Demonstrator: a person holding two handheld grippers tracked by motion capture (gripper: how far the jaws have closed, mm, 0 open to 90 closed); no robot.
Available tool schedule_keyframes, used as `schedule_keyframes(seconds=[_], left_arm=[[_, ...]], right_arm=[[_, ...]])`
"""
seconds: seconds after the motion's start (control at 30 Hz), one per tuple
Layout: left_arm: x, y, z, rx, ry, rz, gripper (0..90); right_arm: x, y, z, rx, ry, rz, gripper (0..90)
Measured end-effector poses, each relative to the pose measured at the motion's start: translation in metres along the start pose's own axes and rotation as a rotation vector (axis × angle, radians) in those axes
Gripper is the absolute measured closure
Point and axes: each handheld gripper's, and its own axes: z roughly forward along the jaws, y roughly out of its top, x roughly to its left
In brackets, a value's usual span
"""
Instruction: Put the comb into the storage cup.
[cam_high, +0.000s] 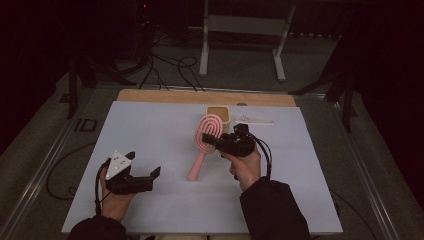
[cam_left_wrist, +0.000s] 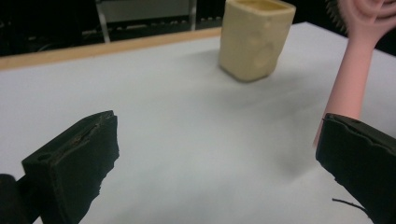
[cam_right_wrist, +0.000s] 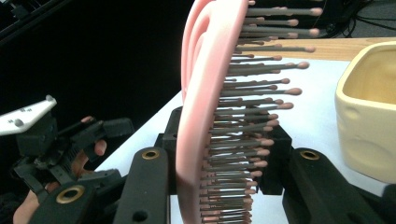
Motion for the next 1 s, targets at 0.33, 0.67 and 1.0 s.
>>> schedule_keyframes(seconds=[0.33,0.67,1.0], left_arm=[[0.007,-0.025,-0.010,-0.014,-0.007,0.005,0.1],[0.014,-0.039,-0.018,-0.001,0.059,0.025,0.1],[0.018,-0.041,-0.015,-0.016,0.077,-0.008,0.2]], right_arm=[[-0.001,0.006,-0.003,-0.009,-0.008,0.003,63.7],[-0.007,0.011,-0.010,-0.016,-0.017,0.014,63.7],[-0.014,0.021,-0.015,-0.045,-0.008,0.049,63.6]])
